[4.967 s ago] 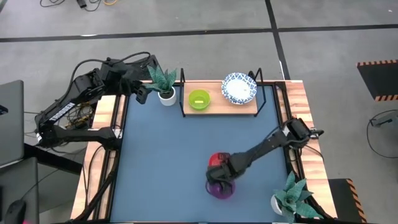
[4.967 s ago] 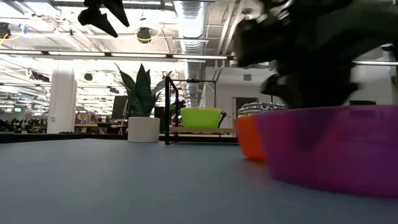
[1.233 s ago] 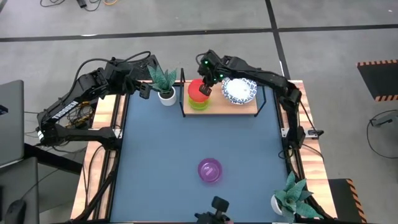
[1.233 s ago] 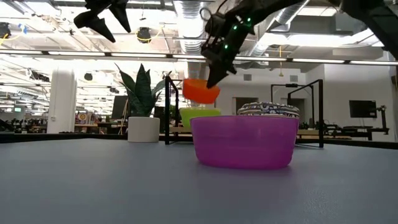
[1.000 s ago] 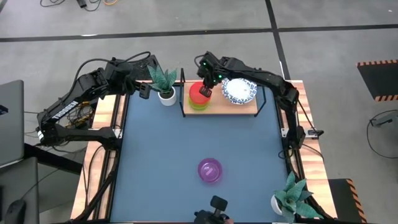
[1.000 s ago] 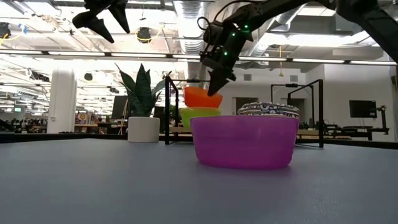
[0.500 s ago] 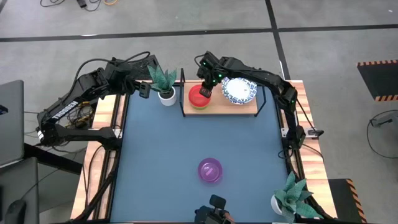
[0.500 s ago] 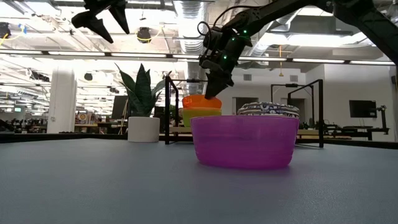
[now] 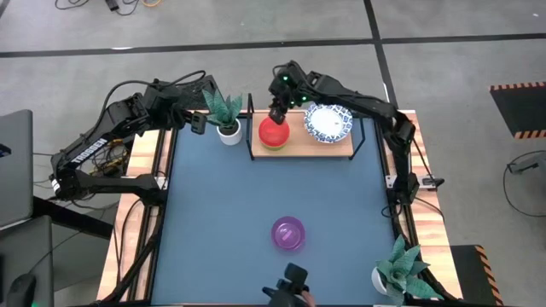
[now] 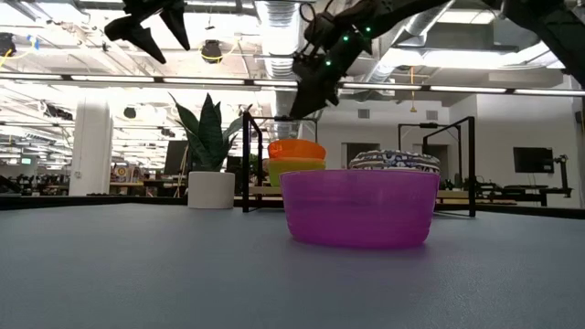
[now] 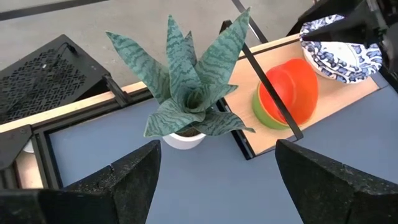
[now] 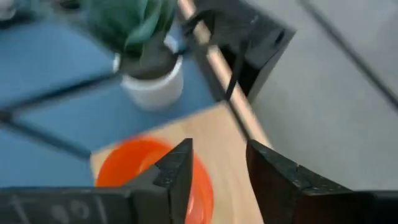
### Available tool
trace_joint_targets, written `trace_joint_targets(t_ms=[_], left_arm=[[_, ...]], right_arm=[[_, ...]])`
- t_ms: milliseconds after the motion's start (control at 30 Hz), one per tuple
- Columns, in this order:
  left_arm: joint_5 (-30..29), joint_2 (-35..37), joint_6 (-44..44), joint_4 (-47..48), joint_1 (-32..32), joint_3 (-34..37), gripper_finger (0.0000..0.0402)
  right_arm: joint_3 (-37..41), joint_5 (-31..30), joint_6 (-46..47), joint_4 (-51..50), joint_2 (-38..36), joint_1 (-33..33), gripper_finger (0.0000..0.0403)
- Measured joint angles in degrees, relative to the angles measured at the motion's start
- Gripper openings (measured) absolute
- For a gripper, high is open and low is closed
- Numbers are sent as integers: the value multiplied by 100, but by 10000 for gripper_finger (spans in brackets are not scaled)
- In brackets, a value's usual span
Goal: Place and stack bowls onto a shelf
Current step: Stack the orange transparent bowl on top of the yellow transparent bowl on the shelf, then stack the purple transparent bowl on top of the orange transparent bowl on the shelf
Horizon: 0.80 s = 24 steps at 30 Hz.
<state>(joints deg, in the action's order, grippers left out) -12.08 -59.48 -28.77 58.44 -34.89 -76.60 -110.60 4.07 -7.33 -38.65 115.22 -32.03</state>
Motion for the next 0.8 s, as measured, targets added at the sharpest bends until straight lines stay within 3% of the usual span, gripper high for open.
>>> trace_joint_targets(t_ms=[333, 800], left_arm=[[-81, 0, -39, 17, -2, 0, 300], [-211, 0, -68, 17, 0, 0, 300]], right_arm=[[30, -1092, 130, 380, 372, 292, 100], [30, -1175, -92, 286, 785, 276, 94]])
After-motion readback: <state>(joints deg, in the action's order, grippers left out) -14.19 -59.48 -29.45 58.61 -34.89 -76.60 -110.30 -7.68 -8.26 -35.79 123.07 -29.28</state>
